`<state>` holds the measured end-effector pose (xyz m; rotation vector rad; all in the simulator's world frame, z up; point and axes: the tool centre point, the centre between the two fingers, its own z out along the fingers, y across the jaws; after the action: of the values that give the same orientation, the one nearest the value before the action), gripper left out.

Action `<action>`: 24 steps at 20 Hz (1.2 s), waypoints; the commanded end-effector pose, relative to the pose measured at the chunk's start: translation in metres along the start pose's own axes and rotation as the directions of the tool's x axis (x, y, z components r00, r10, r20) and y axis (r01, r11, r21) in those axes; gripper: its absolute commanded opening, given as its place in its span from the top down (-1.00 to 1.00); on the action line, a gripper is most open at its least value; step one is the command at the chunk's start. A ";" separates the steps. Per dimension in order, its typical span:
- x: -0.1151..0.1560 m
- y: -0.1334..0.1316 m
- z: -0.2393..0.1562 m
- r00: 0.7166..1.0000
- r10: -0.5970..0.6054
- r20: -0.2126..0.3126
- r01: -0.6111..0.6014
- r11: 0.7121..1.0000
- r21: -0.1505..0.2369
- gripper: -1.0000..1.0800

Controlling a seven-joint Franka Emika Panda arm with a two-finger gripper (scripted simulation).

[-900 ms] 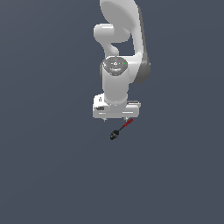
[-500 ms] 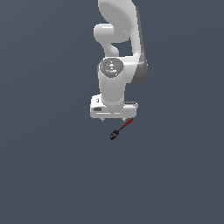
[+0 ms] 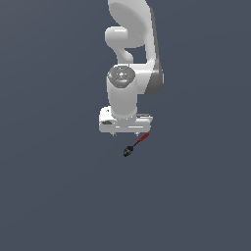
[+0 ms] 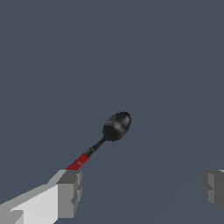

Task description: Pick up the object and move it to a goal position.

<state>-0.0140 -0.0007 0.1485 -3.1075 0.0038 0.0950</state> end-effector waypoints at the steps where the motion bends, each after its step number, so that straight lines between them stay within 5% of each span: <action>1: 0.000 -0.001 0.001 1.000 0.005 0.000 -0.005 1.000 0.000 -0.92; 14: -0.005 -0.017 0.023 0.987 0.161 -0.010 -0.161 0.987 0.003 -0.92; 24: -0.015 -0.037 0.056 0.918 0.394 -0.030 -0.394 0.919 0.006 -0.92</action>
<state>-0.0307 0.0351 0.0998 -3.0672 0.5714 0.0616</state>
